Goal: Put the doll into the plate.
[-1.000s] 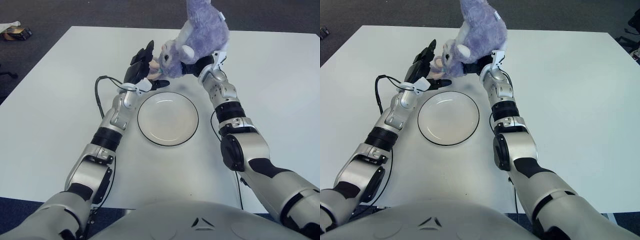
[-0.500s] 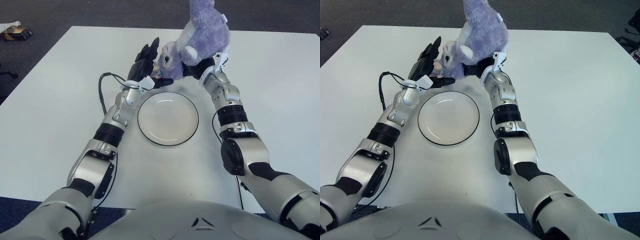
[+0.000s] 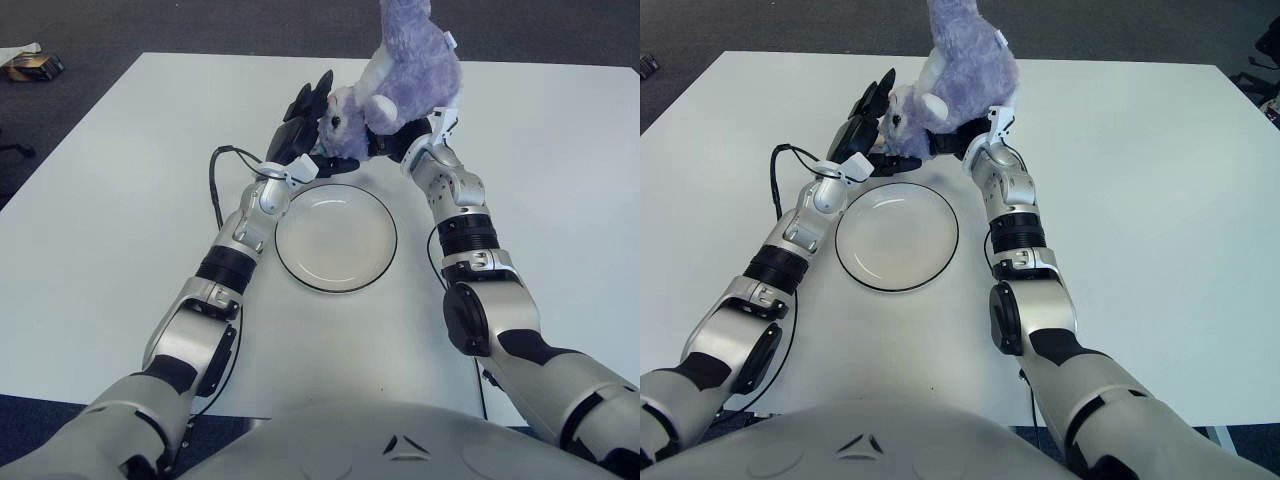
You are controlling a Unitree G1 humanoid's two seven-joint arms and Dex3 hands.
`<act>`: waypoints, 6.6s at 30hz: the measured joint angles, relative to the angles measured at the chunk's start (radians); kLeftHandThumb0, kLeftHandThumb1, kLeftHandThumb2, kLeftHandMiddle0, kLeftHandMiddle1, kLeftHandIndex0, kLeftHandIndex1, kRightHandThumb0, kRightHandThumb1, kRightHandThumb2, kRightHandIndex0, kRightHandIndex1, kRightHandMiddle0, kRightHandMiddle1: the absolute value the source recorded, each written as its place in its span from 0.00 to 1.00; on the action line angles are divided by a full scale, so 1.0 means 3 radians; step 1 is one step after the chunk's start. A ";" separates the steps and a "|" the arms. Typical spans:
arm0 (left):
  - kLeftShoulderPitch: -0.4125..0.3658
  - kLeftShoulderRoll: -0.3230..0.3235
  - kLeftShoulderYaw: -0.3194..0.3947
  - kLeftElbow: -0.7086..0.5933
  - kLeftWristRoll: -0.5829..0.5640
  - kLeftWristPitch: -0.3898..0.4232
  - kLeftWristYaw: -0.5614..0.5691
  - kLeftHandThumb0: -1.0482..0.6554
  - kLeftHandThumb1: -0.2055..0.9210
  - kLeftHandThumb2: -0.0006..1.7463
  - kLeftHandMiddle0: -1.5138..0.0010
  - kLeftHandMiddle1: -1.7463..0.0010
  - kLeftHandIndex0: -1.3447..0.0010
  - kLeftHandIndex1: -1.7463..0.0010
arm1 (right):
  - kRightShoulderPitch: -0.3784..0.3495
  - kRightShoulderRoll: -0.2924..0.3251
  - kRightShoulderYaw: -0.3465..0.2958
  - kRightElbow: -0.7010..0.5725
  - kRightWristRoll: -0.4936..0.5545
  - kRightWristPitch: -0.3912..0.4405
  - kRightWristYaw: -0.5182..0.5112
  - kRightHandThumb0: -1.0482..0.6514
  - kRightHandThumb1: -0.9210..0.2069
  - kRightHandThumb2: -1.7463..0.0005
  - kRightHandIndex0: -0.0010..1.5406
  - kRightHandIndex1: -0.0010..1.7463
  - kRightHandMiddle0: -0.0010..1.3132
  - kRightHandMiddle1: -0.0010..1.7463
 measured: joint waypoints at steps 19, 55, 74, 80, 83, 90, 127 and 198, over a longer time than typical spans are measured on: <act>-0.0104 0.0004 -0.0049 0.0374 0.0119 -0.0806 0.0398 0.10 0.81 0.12 0.98 0.99 1.00 0.99 | 0.0000 0.0032 -0.0115 -0.0074 0.0200 0.0405 -0.0052 0.62 0.74 0.11 0.53 0.95 0.42 1.00; -0.0401 0.0210 -0.0269 0.0825 0.0634 -0.1125 0.0877 0.13 0.60 0.38 0.99 0.85 1.00 0.92 | 0.0097 -0.0010 -0.0105 -0.0569 0.0303 0.0853 -0.0026 0.62 0.74 0.10 0.53 0.95 0.42 1.00; -0.0408 0.0150 -0.0289 0.0782 0.0610 -0.0723 0.0875 0.33 0.37 0.57 0.97 0.09 1.00 0.33 | 0.0161 -0.0191 -0.0011 -0.0773 0.0319 0.1057 0.0068 0.62 0.74 0.14 0.57 0.86 0.43 1.00; -0.0402 0.0081 -0.0252 0.0591 0.0464 -0.0412 0.0595 0.73 0.40 0.72 0.70 0.01 1.00 0.05 | 0.0192 -0.0202 -0.0062 -0.0856 0.0371 0.1170 0.0068 0.62 0.75 0.14 0.59 0.82 0.45 1.00; -0.0392 0.0036 -0.0211 0.0437 0.0383 -0.0158 0.0388 0.84 0.43 0.75 0.63 0.00 1.00 0.01 | 0.0217 -0.0197 -0.0111 -0.0897 0.0427 0.1222 0.0068 0.62 0.76 0.14 0.59 0.81 0.46 1.00; -0.0285 -0.0106 -0.0150 0.0026 0.0321 0.0470 0.0152 0.89 0.45 0.76 0.60 0.00 1.00 0.00 | 0.0276 -0.0184 -0.0141 -0.0997 0.0494 0.1268 0.0068 0.62 0.77 0.14 0.60 0.80 0.47 1.00; 0.0022 -0.0131 -0.0250 -0.0895 0.0493 0.1329 -0.0080 0.90 0.41 0.79 0.57 0.00 0.96 0.00 | 0.0300 -0.0176 -0.0094 -0.1050 0.0559 0.1237 0.0129 0.62 0.80 0.11 0.61 0.83 0.48 1.00; -0.0111 -0.0059 -0.0223 0.0077 0.0703 0.0900 0.0958 0.27 0.28 0.90 0.15 0.00 0.40 0.00 | 0.0129 -0.1949 0.0832 -0.0545 -0.0182 0.0381 0.2593 0.16 0.13 0.71 0.01 0.22 0.00 0.27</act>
